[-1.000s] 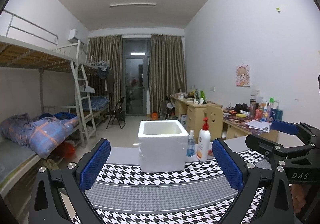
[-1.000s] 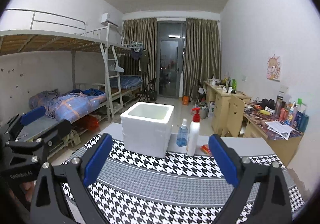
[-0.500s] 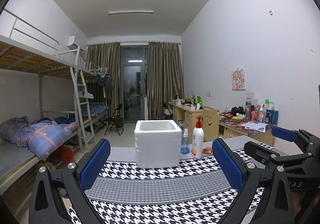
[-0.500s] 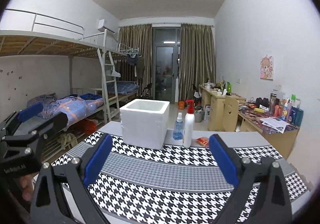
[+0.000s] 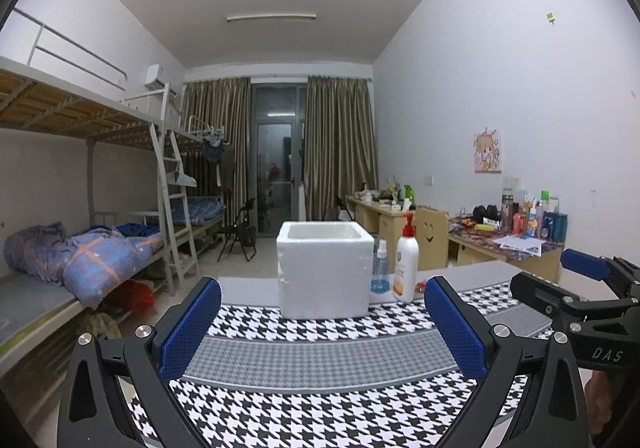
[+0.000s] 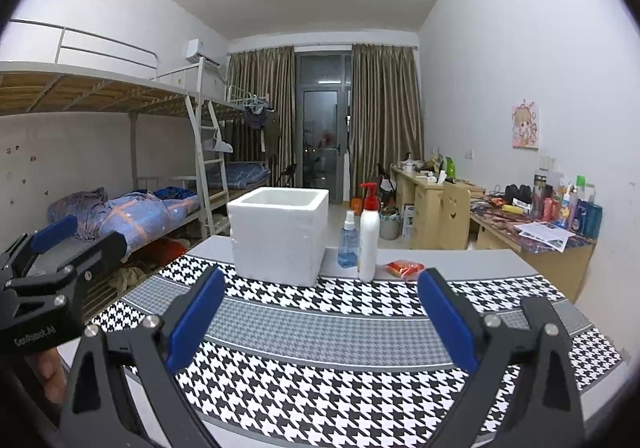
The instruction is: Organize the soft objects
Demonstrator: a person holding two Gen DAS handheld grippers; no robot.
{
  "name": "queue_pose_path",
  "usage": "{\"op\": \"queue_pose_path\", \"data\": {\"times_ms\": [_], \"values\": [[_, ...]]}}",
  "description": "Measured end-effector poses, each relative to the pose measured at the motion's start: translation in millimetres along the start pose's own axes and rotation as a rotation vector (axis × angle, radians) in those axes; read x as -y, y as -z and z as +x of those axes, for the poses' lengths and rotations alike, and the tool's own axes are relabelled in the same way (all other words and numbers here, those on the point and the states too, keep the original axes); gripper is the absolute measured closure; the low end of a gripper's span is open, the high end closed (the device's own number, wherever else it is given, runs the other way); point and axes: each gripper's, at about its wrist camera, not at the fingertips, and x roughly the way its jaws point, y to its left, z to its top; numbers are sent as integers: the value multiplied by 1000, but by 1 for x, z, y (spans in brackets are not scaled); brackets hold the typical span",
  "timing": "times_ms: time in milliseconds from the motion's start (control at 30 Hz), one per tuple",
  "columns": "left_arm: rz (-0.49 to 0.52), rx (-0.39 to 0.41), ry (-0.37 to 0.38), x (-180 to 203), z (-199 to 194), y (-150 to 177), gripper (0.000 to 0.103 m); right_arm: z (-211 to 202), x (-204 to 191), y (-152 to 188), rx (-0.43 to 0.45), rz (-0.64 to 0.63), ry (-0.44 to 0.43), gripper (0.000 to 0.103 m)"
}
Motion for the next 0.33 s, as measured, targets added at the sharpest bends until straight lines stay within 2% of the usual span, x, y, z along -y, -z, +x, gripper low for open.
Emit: {"op": "queue_pose_path", "data": {"times_ms": [333], "values": [[-2,-14,8,-2,2,4,1,5,3,8,-21,12,-11,4]]}}
